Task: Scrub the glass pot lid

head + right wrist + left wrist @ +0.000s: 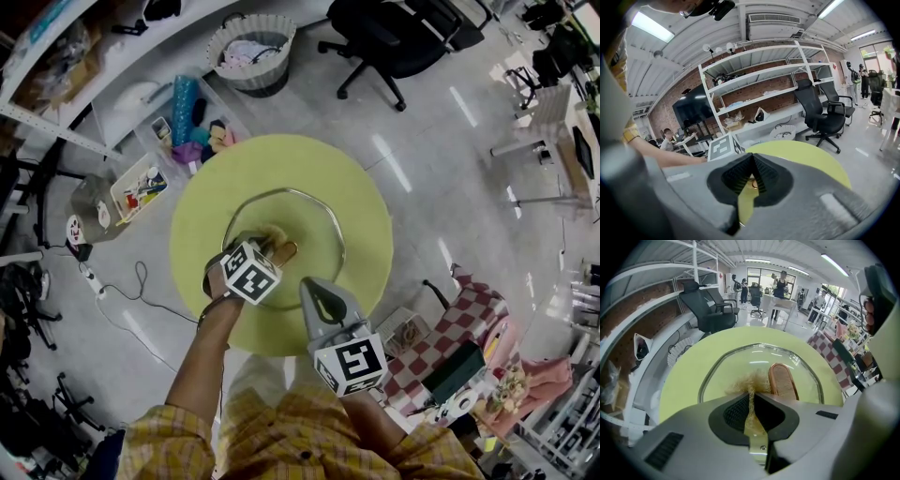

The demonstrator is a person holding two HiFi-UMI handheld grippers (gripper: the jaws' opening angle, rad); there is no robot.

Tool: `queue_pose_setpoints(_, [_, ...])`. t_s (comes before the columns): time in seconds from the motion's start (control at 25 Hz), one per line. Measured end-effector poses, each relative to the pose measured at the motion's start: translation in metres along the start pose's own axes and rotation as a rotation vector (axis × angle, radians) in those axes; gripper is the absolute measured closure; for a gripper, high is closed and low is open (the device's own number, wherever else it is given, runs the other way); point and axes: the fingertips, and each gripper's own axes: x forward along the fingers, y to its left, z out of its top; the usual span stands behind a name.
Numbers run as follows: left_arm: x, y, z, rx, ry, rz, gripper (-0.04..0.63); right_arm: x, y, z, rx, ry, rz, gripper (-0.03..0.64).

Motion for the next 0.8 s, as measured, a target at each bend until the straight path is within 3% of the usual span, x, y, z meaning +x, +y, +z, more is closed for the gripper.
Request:
queue_pose_setpoints(0.32, [0.001, 0.005, 0.000, -0.006, 0.007, 0.040, 0.558, 0.007, -0.001, 0.003, -0.007, 0.000, 0.011, 0.620])
queue_pose_setpoints(0.8, [-0.003, 0.011, -0.003, -0.106, -0.047, 0.056, 0.557, 0.012, 0.008, 0.006, -0.037, 0.017, 0.020, 0.618])
